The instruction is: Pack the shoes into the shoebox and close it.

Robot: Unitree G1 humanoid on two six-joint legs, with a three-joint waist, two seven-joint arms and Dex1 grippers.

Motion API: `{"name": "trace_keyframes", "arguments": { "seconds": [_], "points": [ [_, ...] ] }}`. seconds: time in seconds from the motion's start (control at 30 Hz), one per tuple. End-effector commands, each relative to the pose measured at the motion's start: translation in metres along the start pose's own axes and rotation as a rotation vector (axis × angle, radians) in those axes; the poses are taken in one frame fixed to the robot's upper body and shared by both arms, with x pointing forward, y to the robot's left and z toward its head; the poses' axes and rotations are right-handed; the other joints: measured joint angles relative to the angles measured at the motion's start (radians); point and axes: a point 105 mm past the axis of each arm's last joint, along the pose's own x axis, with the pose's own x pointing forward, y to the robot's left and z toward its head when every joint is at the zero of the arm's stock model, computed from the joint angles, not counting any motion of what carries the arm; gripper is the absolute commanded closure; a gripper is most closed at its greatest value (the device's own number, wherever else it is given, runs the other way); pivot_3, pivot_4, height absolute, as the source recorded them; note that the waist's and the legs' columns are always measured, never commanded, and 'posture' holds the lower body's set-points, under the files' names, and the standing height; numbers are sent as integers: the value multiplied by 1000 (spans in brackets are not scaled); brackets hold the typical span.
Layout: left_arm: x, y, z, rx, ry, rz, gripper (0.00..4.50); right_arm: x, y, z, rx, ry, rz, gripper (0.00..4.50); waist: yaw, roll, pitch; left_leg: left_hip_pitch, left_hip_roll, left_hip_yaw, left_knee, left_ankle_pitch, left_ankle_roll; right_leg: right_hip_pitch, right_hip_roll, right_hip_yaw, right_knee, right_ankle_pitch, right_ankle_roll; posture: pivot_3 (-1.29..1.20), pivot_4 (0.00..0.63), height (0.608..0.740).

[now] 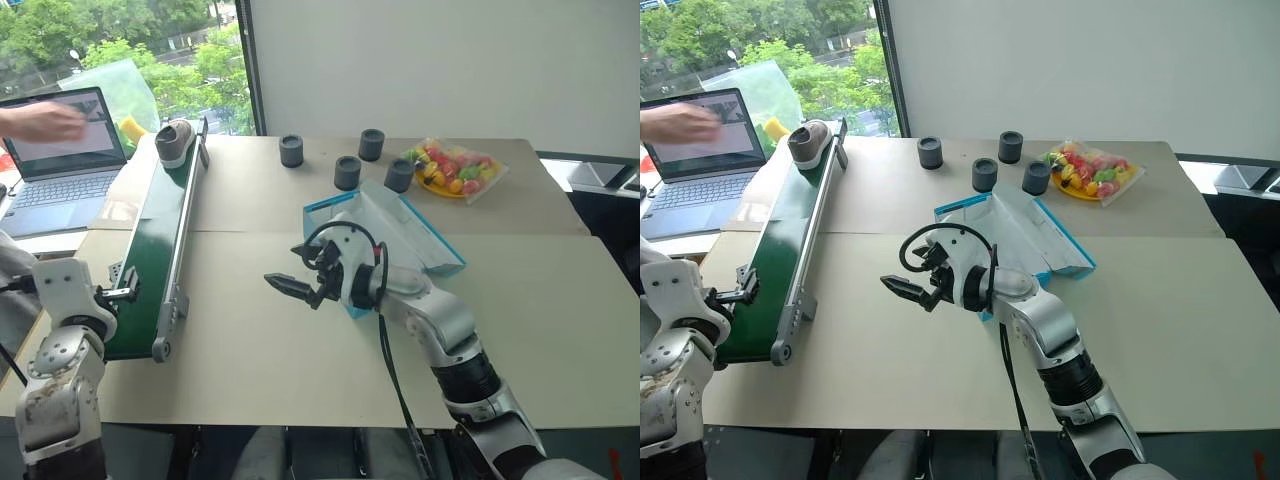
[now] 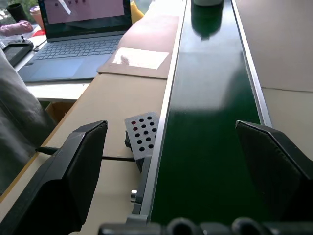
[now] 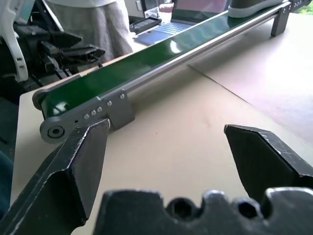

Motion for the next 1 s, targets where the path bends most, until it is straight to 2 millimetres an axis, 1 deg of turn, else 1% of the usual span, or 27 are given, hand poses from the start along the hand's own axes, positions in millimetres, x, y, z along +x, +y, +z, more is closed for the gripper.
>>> {"name": "trace_keyframes", "arguments": {
  "seconds": [0.03,0.13,0.23,0.4,0.63,0.8,1.0],
  "points": [
    [-1,-1,9,6,-28,3,0,0,2,6,-31,-29,11,32,-3,0,0,0,0,0,0,0,0,0,0,0,0,0,0,0,150,740],
    [0,-6,1,-30,-6,-8,0,1,-1,5,-42,-20,-7,32,-3,0,0,0,1,0,0,0,0,0,1,0,0,0,0,0,150,740],
    [0,-6,-11,-28,44,5,0,1,-4,5,-44,-21,-18,32,-2,0,0,0,0,0,0,0,-1,0,1,0,0,0,0,0,150,740],
    [-1,-11,-21,-22,93,-24,0,-1,-5,7,-23,-38,-29,32,-2,0,0,0,1,0,0,0,-1,0,1,0,0,0,0,0,150,740],
    [1,-16,-20,-6,94,-50,0,1,-2,8,-10,-44,-23,32,-2,0,0,0,1,0,0,0,-1,0,1,0,0,0,0,0,150,740],
    [3,-19,-20,-1,95,-61,0,0,4,1,3,-18,9,32,-2,0,0,0,1,0,0,-1,-1,0,1,0,0,0,0,0,150,740],
    [6,-21,-20,-2,96,-65,0,-1,3,-4,4,-1,5,32,-2,0,0,0,1,0,0,-1,-1,0,1,0,0,0,0,0,150,740]
  ]
}}
